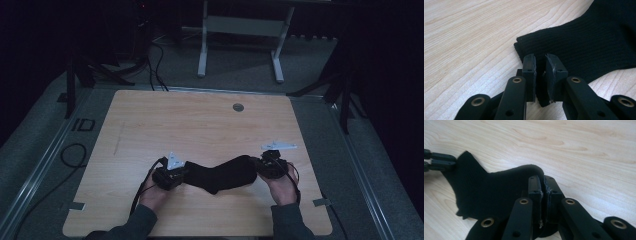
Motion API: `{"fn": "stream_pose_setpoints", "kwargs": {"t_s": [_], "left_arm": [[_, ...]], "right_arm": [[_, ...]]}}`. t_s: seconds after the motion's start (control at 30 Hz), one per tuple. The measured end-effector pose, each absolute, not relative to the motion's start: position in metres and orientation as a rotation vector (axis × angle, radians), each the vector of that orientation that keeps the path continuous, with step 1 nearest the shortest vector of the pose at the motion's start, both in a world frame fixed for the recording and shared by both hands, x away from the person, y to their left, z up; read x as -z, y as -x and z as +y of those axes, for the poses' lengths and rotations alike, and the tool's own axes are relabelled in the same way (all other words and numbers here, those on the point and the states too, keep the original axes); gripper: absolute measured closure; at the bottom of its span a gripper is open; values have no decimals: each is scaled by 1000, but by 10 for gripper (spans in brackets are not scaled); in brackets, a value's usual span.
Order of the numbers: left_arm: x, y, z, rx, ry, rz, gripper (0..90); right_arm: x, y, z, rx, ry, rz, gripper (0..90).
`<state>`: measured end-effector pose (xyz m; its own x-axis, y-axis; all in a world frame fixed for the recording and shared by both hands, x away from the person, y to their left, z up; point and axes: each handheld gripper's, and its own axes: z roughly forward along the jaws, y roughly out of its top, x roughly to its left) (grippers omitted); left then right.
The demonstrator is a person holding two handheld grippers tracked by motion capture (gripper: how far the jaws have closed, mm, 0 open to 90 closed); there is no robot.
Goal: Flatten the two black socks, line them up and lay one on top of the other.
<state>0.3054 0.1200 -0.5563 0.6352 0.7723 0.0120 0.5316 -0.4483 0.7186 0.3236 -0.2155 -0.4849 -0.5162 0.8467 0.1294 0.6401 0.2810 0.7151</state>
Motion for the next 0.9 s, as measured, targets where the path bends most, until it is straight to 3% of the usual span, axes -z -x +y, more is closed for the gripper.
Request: {"fn": "stream_pose_setpoints", "kwargs": {"t_s": [0.9], "left_arm": [[556, -305, 120, -447, -2164, 1008, 786]], "right_arm": [[531, -341, -223, -947, -1467, 2319, 823]]}}
